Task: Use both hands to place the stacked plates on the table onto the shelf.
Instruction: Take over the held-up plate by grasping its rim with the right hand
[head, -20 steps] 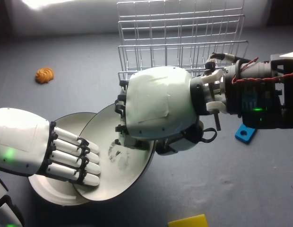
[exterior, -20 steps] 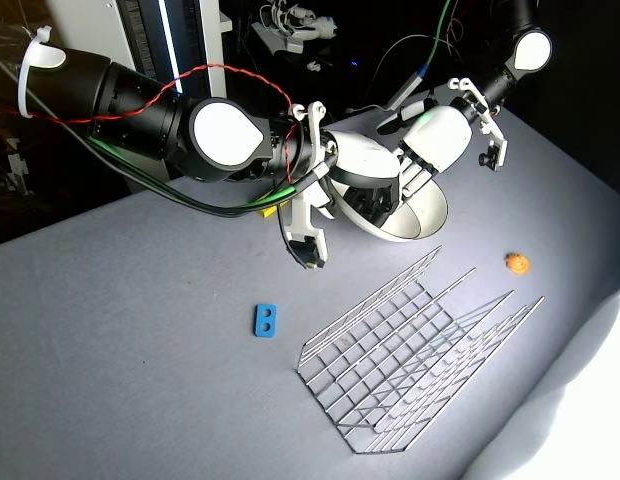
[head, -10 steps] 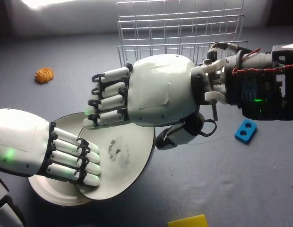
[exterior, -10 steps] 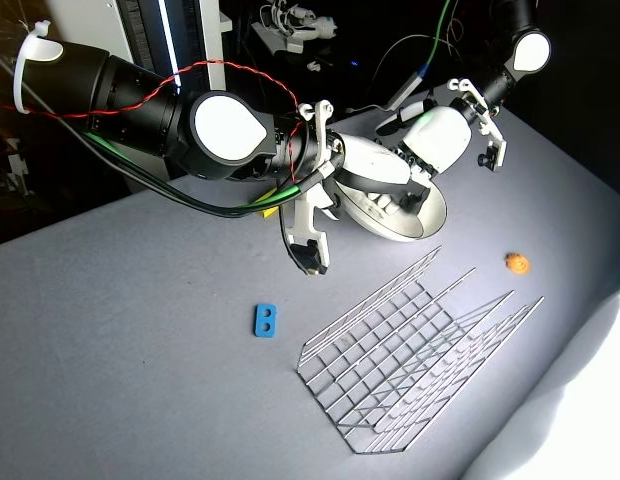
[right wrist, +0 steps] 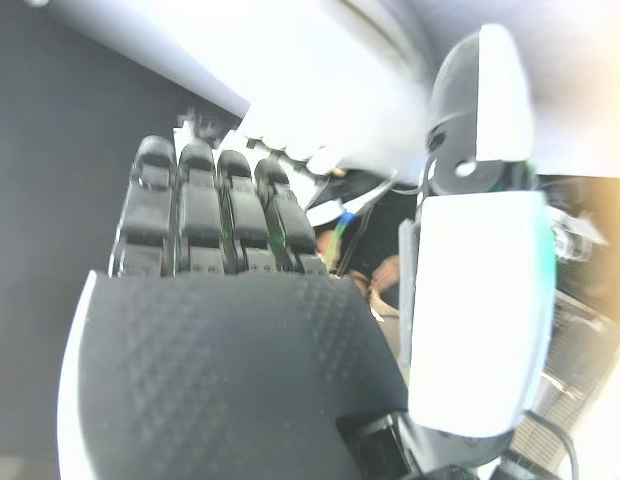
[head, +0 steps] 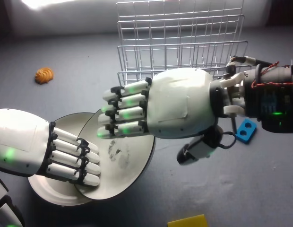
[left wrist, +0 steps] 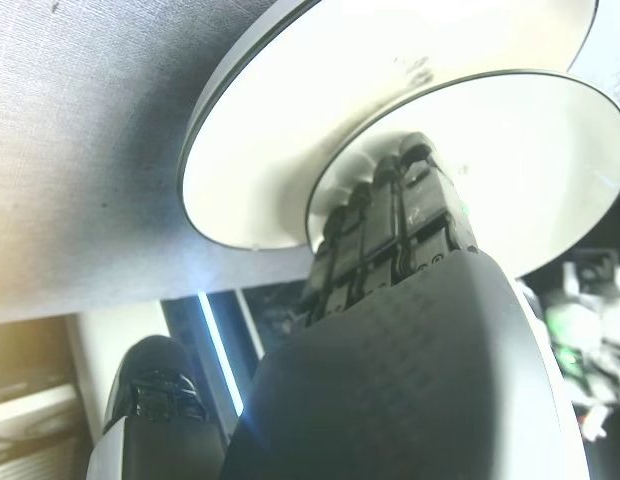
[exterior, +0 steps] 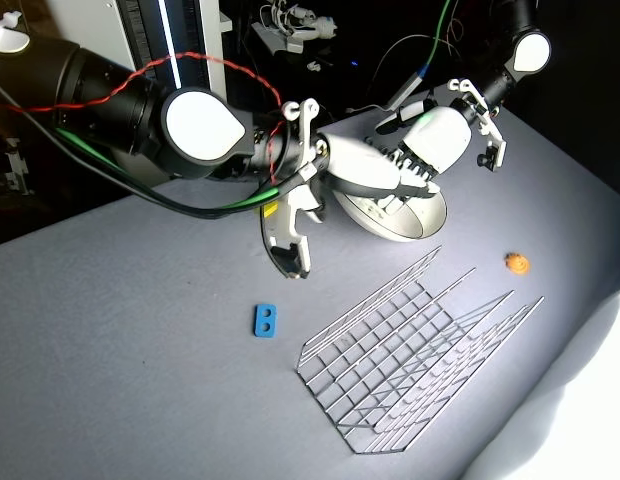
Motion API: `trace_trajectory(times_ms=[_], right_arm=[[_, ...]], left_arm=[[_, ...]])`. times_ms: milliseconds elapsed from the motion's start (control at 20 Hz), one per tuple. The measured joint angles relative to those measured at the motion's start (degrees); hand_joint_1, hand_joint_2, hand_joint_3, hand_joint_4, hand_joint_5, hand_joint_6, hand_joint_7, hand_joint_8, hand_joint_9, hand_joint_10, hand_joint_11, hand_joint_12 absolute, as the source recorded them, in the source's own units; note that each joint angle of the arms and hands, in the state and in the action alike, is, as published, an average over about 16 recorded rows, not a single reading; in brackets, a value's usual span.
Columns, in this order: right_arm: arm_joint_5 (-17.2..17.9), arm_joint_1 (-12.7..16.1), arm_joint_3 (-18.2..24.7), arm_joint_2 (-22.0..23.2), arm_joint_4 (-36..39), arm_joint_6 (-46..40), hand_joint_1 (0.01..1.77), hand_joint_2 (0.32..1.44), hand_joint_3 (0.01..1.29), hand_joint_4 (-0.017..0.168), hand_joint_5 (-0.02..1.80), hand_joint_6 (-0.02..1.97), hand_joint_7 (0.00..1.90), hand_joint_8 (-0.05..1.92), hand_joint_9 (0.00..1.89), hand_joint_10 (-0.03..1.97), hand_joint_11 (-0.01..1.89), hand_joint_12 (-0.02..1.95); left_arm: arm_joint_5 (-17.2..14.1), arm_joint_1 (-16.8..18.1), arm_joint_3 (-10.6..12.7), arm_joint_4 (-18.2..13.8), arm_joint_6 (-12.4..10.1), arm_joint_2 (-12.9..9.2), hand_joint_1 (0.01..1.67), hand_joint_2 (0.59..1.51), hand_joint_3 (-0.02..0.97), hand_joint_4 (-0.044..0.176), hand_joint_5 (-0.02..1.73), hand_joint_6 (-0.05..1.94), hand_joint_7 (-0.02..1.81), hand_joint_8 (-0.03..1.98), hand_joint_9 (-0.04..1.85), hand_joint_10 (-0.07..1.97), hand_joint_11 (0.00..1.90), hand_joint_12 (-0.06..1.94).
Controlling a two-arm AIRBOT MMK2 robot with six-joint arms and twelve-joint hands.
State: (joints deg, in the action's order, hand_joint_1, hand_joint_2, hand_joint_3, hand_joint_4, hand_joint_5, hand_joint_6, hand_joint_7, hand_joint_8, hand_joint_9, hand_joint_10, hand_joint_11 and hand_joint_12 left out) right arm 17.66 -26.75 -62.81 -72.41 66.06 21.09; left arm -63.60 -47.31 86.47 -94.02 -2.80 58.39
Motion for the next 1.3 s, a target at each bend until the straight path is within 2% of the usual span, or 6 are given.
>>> trace_trajectory(times_ms=[350,850,1050,1300], right_arm=[[-0.1,-1.3,-2.2,-3.5,0.0,1.9,1.04,0.89,0.01,-0.006,0.02,0.02,0.02,0.0,0.02,0.02,0.01,-0.01],[0.0,-1.4,-6.0,-8.4,0.0,3.4,1.05,0.91,0.01,-0.006,0.02,0.02,0.02,0.0,0.02,0.02,0.01,-0.01],[-0.1,-1.4,-6.4,-8.7,-0.1,3.5,1.07,0.94,0.01,-0.006,0.06,0.02,0.06,0.0,0.06,0.02,0.02,0.17],[0.0,-1.4,-6.5,-8.5,-0.9,4.4,1.12,0.98,0.01,-0.004,0.27,0.03,0.28,0.01,0.3,0.03,0.15,0.51]], left_arm=[[-0.1,0.0,0.0,0.0,-0.2,0.0,0.01,1.083,0.021,-0.007,-0.01,-0.03,-0.01,-0.02,-0.01,0.0,0.01,0.01],[-0.1,0.1,0.1,-0.1,-0.5,0.1,0.01,1.085,0.022,-0.007,-0.01,-0.03,-0.01,-0.02,-0.01,0.0,0.01,0.01],[-0.1,0.2,0.1,-0.1,-0.6,0.1,0.01,1.086,0.021,-0.007,-0.01,-0.03,-0.01,-0.02,-0.01,0.0,0.01,0.01],[-0.2,0.2,0.2,-0.1,-0.7,0.1,0.01,1.087,0.021,-0.006,-0.01,-0.03,-0.01,-0.02,-0.01,-0.01,0.01,0.01]])
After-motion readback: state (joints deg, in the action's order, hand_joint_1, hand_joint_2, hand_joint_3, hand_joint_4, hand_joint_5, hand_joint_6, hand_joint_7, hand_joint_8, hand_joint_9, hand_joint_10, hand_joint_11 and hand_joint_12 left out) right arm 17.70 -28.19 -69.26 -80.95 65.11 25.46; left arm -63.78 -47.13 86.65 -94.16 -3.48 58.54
